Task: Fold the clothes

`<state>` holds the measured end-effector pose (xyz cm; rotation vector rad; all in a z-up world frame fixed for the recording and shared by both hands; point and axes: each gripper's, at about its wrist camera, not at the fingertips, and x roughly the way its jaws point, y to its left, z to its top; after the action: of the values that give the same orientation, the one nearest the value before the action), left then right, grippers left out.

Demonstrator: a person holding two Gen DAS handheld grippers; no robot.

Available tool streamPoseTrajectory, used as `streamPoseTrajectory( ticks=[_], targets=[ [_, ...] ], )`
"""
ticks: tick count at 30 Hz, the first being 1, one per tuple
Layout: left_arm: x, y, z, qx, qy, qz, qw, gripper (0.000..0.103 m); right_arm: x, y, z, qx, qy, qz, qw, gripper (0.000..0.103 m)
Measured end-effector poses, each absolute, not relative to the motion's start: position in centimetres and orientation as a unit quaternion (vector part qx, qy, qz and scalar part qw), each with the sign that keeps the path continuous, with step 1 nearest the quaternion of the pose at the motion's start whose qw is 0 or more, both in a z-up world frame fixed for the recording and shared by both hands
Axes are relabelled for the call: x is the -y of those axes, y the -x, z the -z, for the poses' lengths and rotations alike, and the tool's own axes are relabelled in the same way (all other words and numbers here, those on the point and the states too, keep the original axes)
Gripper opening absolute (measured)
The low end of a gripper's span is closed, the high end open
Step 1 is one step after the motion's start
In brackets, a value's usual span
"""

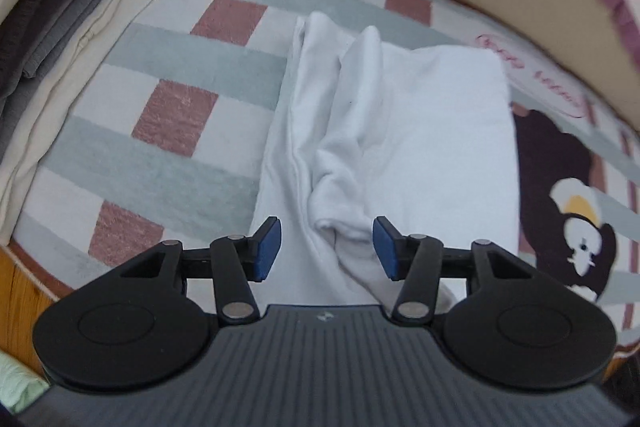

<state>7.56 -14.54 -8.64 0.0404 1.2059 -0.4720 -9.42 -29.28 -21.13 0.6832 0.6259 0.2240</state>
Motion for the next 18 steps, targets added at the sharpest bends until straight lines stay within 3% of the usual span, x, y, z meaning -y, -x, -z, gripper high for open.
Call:
streamPoseTrajectory(
  ticks=[4,9,11,17,18],
  targets=[
    [13.0,-7.2,9.0,-0.53,-0.007,0.266,0.805,0.051,28.1,8.7,21.8,-0.334,-0.285,-0.099,0.893,0.007],
    [12.5,-8.0,12.0,-0.572,0.036,0.266,0.775,0.05,25.6,8.3,21.1,-0.345,-0.218,-0.094,0.908,0.007],
    [13.0,-7.5,12.1,-0.546,0.0,0.25,0.799,0.051,24.8,7.8,21.1,-0.35,-0.193,-0.088,0.912,0.007],
    [13.0,-7.9,12.2,-0.505,0.021,0.272,0.819,0.059,23.7,8.2,20.3,-0.338,-0.144,-0.07,0.928,0.007],
    [13.1,-8.0,12.1,-0.495,0.024,0.278,0.823,0.044,23.8,8.3,20.1,-0.333,-0.144,-0.068,0.929,0.007]
  ],
)
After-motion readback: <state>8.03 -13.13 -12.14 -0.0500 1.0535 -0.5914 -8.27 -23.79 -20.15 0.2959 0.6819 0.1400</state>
